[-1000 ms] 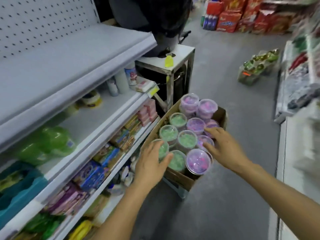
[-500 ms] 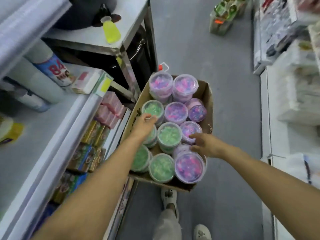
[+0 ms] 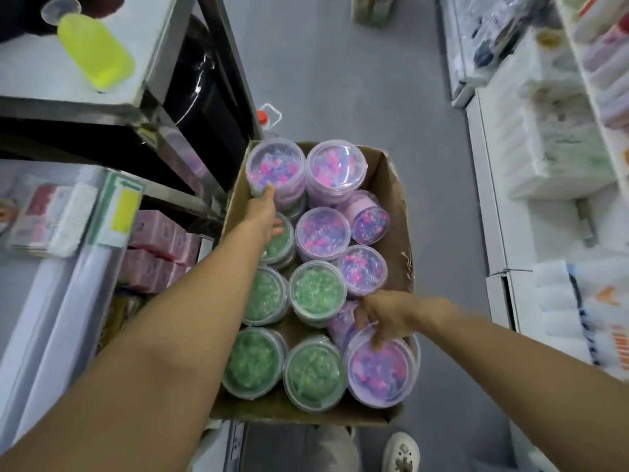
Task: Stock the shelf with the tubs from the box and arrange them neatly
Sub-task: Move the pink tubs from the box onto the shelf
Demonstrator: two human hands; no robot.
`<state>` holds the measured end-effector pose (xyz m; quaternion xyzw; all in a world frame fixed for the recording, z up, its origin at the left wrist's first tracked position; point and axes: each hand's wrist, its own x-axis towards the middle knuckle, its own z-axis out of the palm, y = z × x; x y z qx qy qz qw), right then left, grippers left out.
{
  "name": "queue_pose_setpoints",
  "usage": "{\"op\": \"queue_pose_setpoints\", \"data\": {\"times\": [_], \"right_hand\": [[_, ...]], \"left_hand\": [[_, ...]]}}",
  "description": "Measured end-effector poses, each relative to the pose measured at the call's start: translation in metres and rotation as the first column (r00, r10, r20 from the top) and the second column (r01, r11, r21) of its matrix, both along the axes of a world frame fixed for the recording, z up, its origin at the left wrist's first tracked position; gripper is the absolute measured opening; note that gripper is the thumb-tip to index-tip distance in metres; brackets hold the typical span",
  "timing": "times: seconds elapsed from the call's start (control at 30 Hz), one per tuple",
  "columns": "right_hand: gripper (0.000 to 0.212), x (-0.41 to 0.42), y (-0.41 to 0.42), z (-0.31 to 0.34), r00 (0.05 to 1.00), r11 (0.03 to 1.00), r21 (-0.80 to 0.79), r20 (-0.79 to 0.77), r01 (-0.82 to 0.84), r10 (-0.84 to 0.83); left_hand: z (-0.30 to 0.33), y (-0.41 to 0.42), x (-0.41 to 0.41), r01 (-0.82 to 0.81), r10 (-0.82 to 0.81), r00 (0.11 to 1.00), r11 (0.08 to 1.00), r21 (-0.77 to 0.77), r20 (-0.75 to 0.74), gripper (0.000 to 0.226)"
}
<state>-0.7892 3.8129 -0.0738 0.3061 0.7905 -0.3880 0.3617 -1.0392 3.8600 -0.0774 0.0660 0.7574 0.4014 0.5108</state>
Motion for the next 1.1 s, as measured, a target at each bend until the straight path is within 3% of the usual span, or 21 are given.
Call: {"op": "queue_pose_setpoints", "data": {"times": [0.13, 0.27, 0.33, 0.43, 0.53, 0.6, 0.77, 0.93, 1.1], "right_hand": [[0.020, 0.002, 0.019, 0.010, 0.979, 0.978, -0.067, -0.041, 0.197, -0.200], [0.010, 0.009, 0.038, 0.025, 0.881, 0.869, -0.183, -0.029, 0.460, -0.472], [0.016, 0.014, 0.043, 0.032, 0.809, 0.802, -0.204, -0.069, 0.562, -0.584], [0.023, 0.021, 0.045, 0.039, 0.626, 0.629, -0.259, -0.103, 0.733, -0.773], [0.019, 0.026, 0.047, 0.053, 0.501, 0.514, -0.321, -0.129, 0.795, -0.856], [0.018, 0.029, 0.048, 0.065, 0.454, 0.476, -0.351, -0.147, 0.807, -0.879], [0.015, 0.031, 0.042, 0.111, 0.414, 0.469, -0.440, -0.220, 0.766, -0.883], [0.016, 0.035, 0.019, 0.168, 0.473, 0.570, -0.468, -0.318, 0.675, -0.822], [0.018, 0.036, -0.025, 0.220, 0.460, 0.616, -0.508, -0.409, 0.602, -0.788]], "left_hand": [[0.000, 0.016, 0.002, -0.052, 0.050, 0.998, 0.997, 0.053, 0.048, 0.040], [0.012, 0.016, -0.004, -0.227, 0.215, 0.970, 0.967, 0.113, 0.110, 0.015], [0.018, 0.007, -0.006, -0.255, 0.243, 0.965, 0.957, 0.138, 0.095, 0.018], [0.032, -0.023, -0.006, -0.238, 0.224, 0.969, 0.960, 0.147, 0.100, 0.022], [0.049, -0.064, -0.003, -0.253, 0.234, 0.965, 0.952, 0.174, 0.118, 0.007], [0.060, -0.093, 0.002, -0.271, 0.247, 0.959, 0.943, 0.192, 0.140, 0.008], [0.094, -0.163, 0.026, -0.282, 0.238, 0.953, 0.922, 0.265, 0.187, 0.013], [0.141, -0.237, 0.064, -0.336, 0.296, 0.940, 0.892, 0.302, 0.170, 0.017], [0.188, -0.317, 0.105, -0.403, 0.371, 0.915, 0.814, 0.419, 0.160, 0.022]]}}
